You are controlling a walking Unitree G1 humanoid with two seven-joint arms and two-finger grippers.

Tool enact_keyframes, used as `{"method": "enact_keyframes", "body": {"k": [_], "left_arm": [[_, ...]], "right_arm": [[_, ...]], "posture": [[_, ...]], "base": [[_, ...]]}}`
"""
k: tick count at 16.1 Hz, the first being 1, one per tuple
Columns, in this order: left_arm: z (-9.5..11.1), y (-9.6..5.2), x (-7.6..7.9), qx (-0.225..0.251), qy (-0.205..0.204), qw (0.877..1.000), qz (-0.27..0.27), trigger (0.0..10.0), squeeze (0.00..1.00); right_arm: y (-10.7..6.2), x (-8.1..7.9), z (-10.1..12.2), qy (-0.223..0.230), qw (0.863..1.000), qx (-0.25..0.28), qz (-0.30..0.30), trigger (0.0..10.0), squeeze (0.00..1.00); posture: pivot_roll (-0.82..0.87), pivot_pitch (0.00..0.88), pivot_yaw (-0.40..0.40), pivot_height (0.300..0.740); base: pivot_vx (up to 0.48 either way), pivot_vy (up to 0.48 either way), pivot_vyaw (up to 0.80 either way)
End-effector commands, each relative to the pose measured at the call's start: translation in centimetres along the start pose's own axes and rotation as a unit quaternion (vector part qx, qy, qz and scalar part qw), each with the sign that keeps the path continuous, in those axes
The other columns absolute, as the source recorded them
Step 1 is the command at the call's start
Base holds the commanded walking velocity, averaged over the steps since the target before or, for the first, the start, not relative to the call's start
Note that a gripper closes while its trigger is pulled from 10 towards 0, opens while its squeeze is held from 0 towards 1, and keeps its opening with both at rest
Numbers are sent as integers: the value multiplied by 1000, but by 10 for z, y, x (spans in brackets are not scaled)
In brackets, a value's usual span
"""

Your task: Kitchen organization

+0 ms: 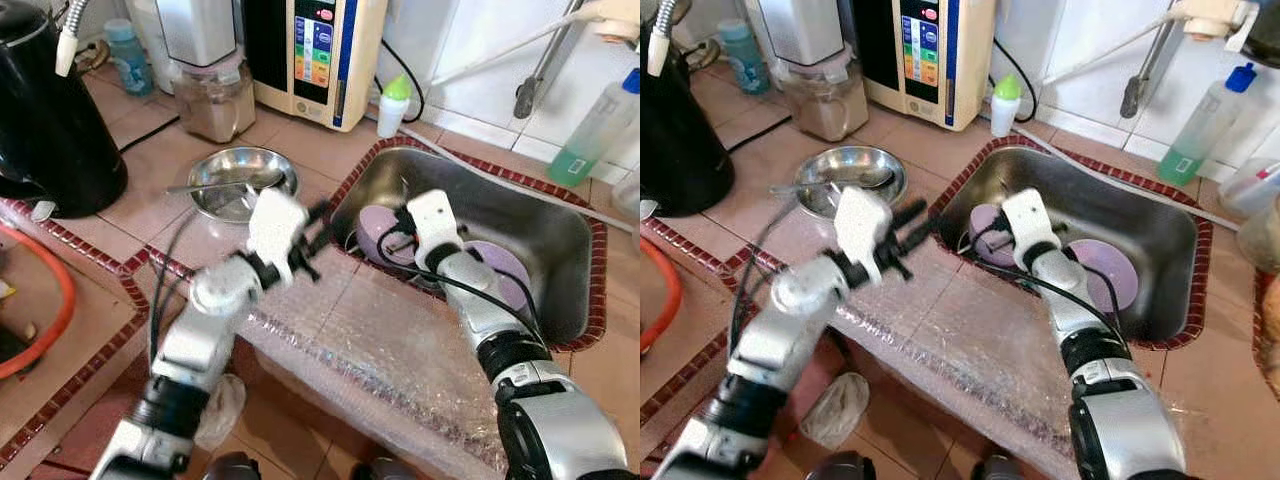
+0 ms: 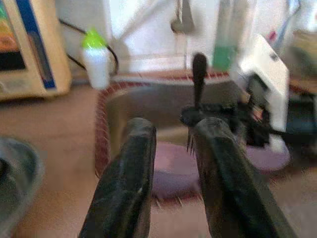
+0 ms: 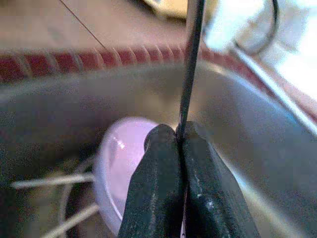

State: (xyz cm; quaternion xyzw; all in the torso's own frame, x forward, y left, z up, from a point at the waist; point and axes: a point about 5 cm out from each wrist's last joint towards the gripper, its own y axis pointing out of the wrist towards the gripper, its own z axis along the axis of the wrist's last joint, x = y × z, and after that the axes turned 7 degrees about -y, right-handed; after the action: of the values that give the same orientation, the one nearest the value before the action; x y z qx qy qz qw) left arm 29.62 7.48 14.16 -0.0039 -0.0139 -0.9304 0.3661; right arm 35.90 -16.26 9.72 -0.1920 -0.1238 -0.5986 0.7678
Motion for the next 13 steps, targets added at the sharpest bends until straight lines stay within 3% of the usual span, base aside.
{"method": "enact_keyframes", "body": {"k": [1, 3, 4, 5, 6, 9, 11, 13], "left_arm": [[-3, -3, 4, -17, 16, 1000, -18, 10000, 1000], [-11, -7, 6, -42, 28, 998, -36, 10000, 1000], [-13, -9, 7, -51, 35, 997, -41, 10000, 1000], [-14, -8, 7, -55, 37, 997, -43, 10000, 1000], [-13, -6, 6, -60, 46, 996, -46, 10000, 1000], [-13, -6, 3, -66, 57, 995, -47, 10000, 1000], [-11, -6, 1, -62, 67, 995, -41, 10000, 1000], [-11, -6, 0, -57, 68, 996, -31, 10000, 1000]], "right_arm": [[3, 9, 0, 7, 999, -20, -34, 0, 0], [3, 7, -10, 25, 997, -56, -48, 0, 0], [2, 5, -16, 42, 995, -79, -54, 2667, 0], [1, 3, -23, 57, 991, -103, -60, 8824, 827], [0, -1, -27, 89, 987, -117, -62, 10000, 1000], [-1, -6, -31, 99, 985, -127, -63, 10000, 1000], [3, -12, -18, 72, 993, -83, -49, 10000, 1000], [4, -15, -14, 91, 992, -70, -43, 10000, 1000]], "posture": [[75, 42, -9, 740], [86, 50, -1, 740], [88, 52, 2, 740], [97, 58, 10, 740], [98, 59, 12, 740], [97, 61, 18, 740], [95, 60, 19, 740], [86, 56, 15, 740]], "base": [[0, 0, 0], [0, 0, 0], [0, 0, 0], [0, 0, 0], [0, 0, 0], [0, 0, 0], [0, 0, 0], [0, 0, 0]]}}
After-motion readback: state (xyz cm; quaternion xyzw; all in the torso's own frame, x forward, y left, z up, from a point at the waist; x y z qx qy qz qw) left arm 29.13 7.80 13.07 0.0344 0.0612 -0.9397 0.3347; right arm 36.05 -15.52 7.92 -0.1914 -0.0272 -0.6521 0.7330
